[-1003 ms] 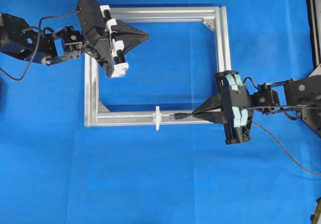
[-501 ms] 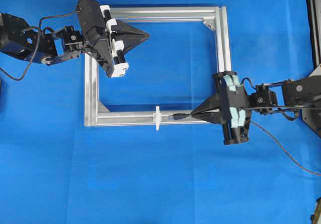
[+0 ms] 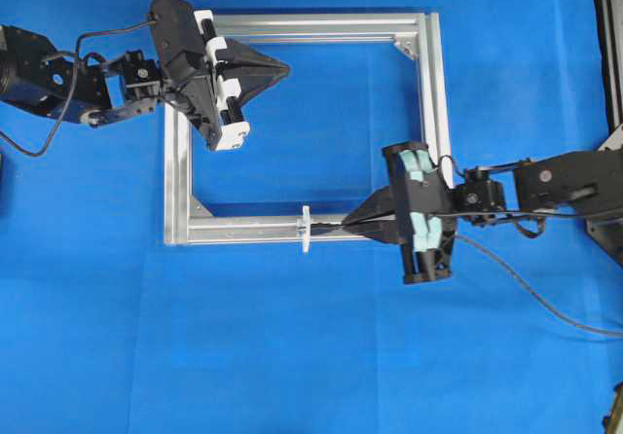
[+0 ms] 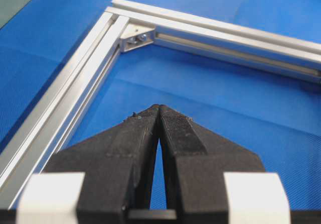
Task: Insert the wire through the string loop located in the center.
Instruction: 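Push the USB plug leftward through the zip-tie loop with the right gripper, then move the left gripper to the plug emerging from the loop and open it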
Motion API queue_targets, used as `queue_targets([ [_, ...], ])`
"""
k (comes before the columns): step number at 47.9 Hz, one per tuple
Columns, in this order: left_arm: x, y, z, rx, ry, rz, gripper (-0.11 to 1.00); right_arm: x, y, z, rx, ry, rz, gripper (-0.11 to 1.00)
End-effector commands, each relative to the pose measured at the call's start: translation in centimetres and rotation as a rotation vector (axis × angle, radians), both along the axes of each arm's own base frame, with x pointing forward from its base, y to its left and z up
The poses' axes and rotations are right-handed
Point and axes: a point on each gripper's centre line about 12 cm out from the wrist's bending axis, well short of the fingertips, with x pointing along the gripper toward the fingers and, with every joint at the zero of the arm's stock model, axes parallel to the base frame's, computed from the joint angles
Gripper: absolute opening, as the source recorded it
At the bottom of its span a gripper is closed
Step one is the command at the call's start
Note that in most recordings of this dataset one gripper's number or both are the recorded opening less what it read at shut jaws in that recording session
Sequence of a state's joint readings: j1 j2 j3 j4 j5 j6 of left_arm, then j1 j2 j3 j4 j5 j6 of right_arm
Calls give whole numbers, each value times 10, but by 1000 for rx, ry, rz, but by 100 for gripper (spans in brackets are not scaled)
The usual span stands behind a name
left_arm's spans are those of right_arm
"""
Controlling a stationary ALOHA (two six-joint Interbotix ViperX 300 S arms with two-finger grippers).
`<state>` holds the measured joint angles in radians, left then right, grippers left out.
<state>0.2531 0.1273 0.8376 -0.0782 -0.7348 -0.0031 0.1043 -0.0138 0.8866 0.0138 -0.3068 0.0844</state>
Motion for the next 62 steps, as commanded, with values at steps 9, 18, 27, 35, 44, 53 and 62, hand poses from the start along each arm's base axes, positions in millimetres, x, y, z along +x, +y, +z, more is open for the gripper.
queue_targets([
  [9, 3, -2, 15, 14, -42, -9, 0, 27, -1, 11, 4, -57, -10, -3],
  [18, 3, -2, 15, 15, -42, -9, 0, 39, -1, 14, 4, -72, -11, -3],
  [27, 3, -2, 15, 18, -41, -10, 0, 44, 0, 13, 4, -74, -11, -3],
  [35, 3, -2, 15, 18, -41, -10, 0, 42, 0, 10, 5, -63, -12, -3],
  [44, 3, -2, 15, 18, -41, -10, 0, 41, 0, 10, 4, -60, -12, -3],
  [53, 2, -3, 15, 17, -40, -10, 0, 41, 0, 9, 4, -58, -12, -3],
  [62, 3, -4, 15, 16, -40, -13, 0, 41, 0, 9, 3, -58, -11, -3],
])
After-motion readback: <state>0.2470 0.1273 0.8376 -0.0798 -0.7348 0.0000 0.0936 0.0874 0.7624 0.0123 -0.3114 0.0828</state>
